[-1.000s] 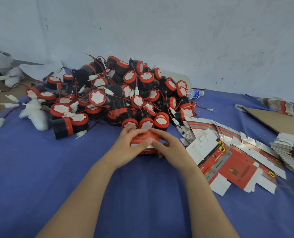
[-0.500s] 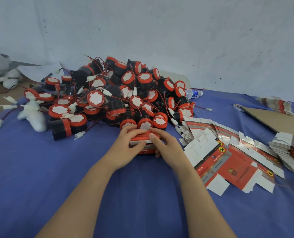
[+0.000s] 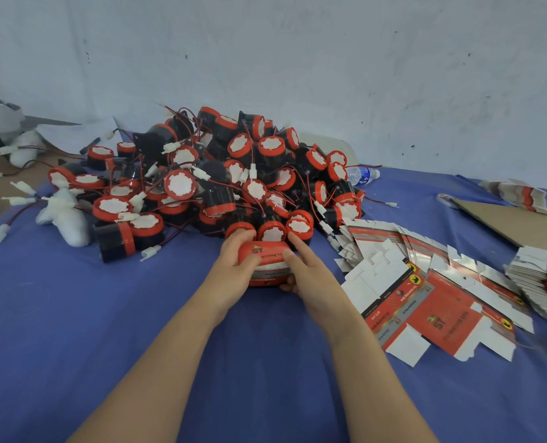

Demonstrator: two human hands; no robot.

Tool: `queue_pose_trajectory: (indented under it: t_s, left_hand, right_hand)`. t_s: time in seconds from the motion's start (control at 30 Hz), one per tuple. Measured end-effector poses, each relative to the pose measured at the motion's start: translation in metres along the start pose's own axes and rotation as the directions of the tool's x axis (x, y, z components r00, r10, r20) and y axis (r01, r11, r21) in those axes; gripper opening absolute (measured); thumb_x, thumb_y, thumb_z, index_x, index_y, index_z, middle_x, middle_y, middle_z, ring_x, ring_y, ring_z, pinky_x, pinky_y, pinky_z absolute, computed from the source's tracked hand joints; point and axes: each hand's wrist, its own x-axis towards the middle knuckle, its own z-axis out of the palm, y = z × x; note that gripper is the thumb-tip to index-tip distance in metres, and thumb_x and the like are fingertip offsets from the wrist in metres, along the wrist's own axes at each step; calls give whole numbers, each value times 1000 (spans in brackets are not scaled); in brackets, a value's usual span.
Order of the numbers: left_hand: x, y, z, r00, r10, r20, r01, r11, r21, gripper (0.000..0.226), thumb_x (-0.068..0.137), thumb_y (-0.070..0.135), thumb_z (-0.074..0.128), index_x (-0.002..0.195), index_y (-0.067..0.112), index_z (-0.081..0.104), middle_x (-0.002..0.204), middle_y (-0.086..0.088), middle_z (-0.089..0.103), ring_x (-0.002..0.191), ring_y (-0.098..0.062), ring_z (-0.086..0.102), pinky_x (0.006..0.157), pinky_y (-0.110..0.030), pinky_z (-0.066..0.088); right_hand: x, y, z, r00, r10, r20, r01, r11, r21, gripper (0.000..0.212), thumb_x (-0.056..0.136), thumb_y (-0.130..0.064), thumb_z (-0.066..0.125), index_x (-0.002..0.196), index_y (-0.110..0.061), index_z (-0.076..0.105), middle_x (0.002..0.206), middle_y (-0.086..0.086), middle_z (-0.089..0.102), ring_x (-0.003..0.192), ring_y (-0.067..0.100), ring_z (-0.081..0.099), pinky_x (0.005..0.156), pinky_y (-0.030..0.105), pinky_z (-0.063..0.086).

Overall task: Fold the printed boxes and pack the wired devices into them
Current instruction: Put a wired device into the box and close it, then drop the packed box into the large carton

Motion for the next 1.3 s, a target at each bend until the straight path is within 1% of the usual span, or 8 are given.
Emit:
queue_pose_trajectory:
  t_s: [0.2, 0.4, 0.53, 0.63, 0.77, 0.97, 1.13, 1.3]
  left_hand:
    - [-2, -1, 10, 994, -28, -108, 15, 993, -118, 38, 95, 21, 56, 127, 35, 40, 130, 4, 50, 111, -11, 54, 80, -19, 45]
    - [0, -2, 13, 991, 36, -125, -27, 997, 71, 43, 94, 26, 59, 135, 34, 46, 139, 4, 36, 118, -9, 44, 82, -12, 38]
    - [0, 0, 14, 994, 16, -108, -11, 999, 52, 31, 94, 24, 58, 123, 37, 54, 139, 6, 32, 113, -7, 41, 69, -5, 36]
    - [1, -3, 11, 992, 31, -119, -21, 996, 86, 46, 93, 20, 61, 133, 34, 45, 137, 4, 36, 114, -9, 43, 73, -8, 36]
    - [3, 0, 9, 993, -24, -120, 34, 996, 85, 81, 90, 19, 65, 151, 30, 11, 128, 11, 41, 110, -9, 48, 80, -18, 38]
    - [-3, 4, 0, 996, -85, -18, 86, 988, 125, 51, 101, 25, 46, 147, 29, 24, 149, -1, 33, 138, -21, 33, 114, -43, 32]
    - [-25, 39, 9, 986, 158, -56, -165, 969, -185, 58, 100, 20, 46, 144, 47, 20, 143, 10, 40, 122, -5, 54, 88, -22, 53]
    - [-38, 114, 89, 948, 318, -9, -306, 906, -291, 59, 95, 13, 56, 146, 28, 29, 126, 8, 55, 104, -5, 64, 79, -26, 57]
  right_hand:
    - [0, 1, 1, 1000, 13, 2, -13, 994, 113, 25, 100, -19, 46, 107, -37, 63, 97, -13, 67, 77, 1, 63, 65, 17, 51]
    - [0, -1, 2, 993, 89, -73, -76, 983, 168, 25, 101, -36, 45, 98, -28, 68, 91, -7, 70, 79, 8, 63, 64, 21, 52]
    - [1, 1, 5, 995, 41, -94, -32, 995, 95, 27, 103, -23, 41, 120, -24, 61, 114, 0, 64, 102, 15, 62, 76, 25, 55]
    - [1, 4, 8, 993, 17, -116, -13, 999, 34, 31, 102, -17, 41, 130, -13, 54, 122, 8, 61, 108, 21, 61, 86, 31, 55]
    - [1, 3, 6, 993, -30, -113, 15, 992, -125, 31, 103, -17, 40, 129, -12, 56, 108, -1, 63, 94, 14, 62, 69, 20, 55]
    - [-2, -2, 9, 994, -39, -104, 20, 985, -174, 33, 103, -30, 38, 132, -29, 53, 87, -17, 57, 71, 2, 51, 47, 8, 42]
    - [-20, -32, 2, 958, -253, -135, 253, 967, -24, 34, 102, -29, 42, 134, -40, 41, 122, -13, 58, 93, -17, 51, 74, 0, 41]
    - [-79, -78, -75, 832, -303, -464, 340, 940, -4, 22, 100, -34, 46, 121, -36, 50, 100, -4, 68, 79, 5, 62, 73, 24, 50]
